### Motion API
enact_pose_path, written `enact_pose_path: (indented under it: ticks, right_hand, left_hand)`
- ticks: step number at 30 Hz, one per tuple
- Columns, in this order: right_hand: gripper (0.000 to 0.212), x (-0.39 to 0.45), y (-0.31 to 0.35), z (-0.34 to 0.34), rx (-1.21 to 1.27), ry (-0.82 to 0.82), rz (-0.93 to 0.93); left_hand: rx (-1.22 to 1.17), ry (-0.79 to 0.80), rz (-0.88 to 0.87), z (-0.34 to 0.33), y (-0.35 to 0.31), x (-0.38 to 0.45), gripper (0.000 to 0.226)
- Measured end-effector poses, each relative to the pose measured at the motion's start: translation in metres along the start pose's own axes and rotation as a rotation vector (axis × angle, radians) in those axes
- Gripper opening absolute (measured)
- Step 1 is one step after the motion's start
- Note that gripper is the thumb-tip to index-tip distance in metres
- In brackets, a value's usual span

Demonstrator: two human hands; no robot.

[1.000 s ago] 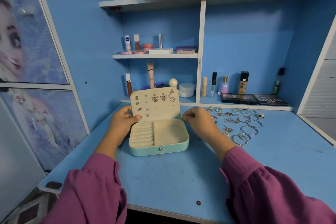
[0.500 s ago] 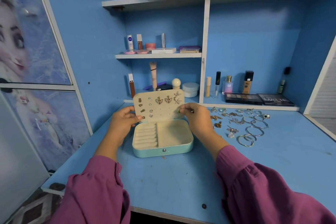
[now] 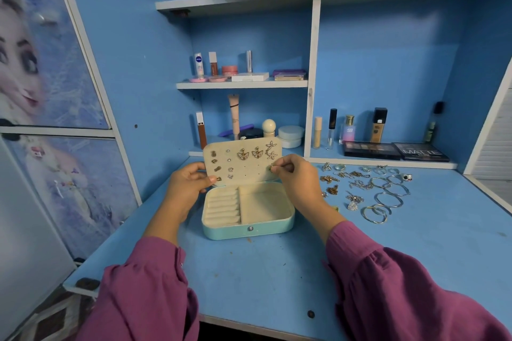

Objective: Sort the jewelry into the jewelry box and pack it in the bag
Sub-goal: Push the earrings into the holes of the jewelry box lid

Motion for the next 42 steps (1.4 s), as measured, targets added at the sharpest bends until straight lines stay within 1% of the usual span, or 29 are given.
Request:
enact_pose_path:
  ticks: [3,5,8,10,15,17,20,24,27,30,36,42]
  right_hand:
    - [0.020,-0.001,-0.004,0.003,0.041,-0.031,-0.034]
    - [0.024,-0.001,-0.003,0.002,0.031,-0.009,-0.042]
    - [0.021,-0.001,-0.003,0.001,-0.002,0.021,-0.046]
    - [0.018,0.000,-0.003,0.002,0.020,0.019,-0.061]
    - [0.014,-0.001,-0.007,0.006,0.189,0.032,-0.149]
    - [0.011,-0.004,-0.008,0.005,0.277,0.070,-0.191]
    - [0.013,-0.004,-0.013,0.001,0.392,0.154,-0.261]
    - [0.015,-0.004,-0.022,-0.002,0.481,0.240,-0.366]
    - [0.021,-0.003,-0.023,-0.004,0.486,0.316,-0.333]
    - [0.020,-0.002,-0.022,-0.007,0.535,0.368,-0.288]
    - [0.020,0.000,-0.023,-0.008,0.572,0.391,-0.263]
    - [0.010,0.004,-0.026,-0.011,0.576,0.398,-0.268]
  left_hand:
    - [-0.002,0.003,0.004,0.000,0.000,-0.001,0.023]
    - [-0.004,0.005,0.000,0.000,-0.001,-0.001,0.023]
    - [-0.009,0.000,-0.019,0.000,-0.003,-0.002,0.019]
    - [-0.015,-0.008,-0.030,-0.001,-0.005,-0.002,0.016]
    - [-0.014,-0.006,-0.041,-0.002,-0.006,-0.001,0.016]
    - [-0.022,0.001,-0.030,-0.001,-0.005,0.000,0.017]
    - [-0.068,0.013,0.011,0.002,0.001,0.001,0.019]
    - [-0.118,0.042,0.050,0.002,0.005,0.001,0.021]
    - [-0.107,0.063,0.045,0.001,0.005,0.001,0.021]
    - [-0.124,0.060,0.032,0.001,0.004,0.001,0.021]
    - [-0.088,0.020,0.002,0.004,-0.001,0.000,0.024]
    - [-0.005,-0.015,-0.006,0.010,-0.002,0.000,0.026]
Point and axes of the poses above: each hand's wrist, its own x-axis towards the middle knuckle, its own z-axis out of the back of the hand, y = z × x, the point moved 10 cm from there along x, towards the middle knuckle, and after that the axes turned 7 degrees about y, right-handed, at the moved point
